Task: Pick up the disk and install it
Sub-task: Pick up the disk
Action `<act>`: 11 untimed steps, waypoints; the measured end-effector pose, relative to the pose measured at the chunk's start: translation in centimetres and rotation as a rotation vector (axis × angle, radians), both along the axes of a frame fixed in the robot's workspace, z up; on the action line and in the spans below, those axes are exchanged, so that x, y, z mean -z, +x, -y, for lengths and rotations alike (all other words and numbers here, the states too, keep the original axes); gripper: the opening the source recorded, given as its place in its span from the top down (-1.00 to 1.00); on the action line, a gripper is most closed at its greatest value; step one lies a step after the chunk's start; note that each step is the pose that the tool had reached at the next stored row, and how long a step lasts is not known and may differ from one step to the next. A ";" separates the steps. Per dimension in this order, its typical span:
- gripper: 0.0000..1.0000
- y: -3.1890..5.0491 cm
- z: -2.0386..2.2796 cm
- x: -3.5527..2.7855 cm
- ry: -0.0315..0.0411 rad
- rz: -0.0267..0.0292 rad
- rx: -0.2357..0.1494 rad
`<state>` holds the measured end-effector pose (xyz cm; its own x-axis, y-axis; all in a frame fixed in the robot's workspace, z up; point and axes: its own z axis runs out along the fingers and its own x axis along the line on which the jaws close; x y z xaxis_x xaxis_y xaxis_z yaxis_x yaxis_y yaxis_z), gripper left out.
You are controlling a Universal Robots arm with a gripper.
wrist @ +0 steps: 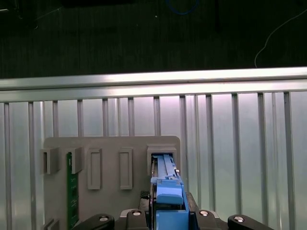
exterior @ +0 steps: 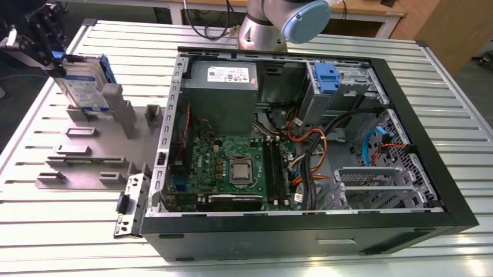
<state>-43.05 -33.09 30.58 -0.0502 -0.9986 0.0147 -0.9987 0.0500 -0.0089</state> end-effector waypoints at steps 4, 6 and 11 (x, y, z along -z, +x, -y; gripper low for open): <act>0.27 0.00 0.00 -0.14 0.0000 0.0000 0.000; 0.27 0.00 0.00 -0.22 0.0000 0.0000 0.000; 0.27 0.00 0.00 -0.44 -0.0001 -0.0001 0.000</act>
<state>-43.05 -33.08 31.02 -0.0502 -0.9986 0.0148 -0.9987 0.0501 -0.0088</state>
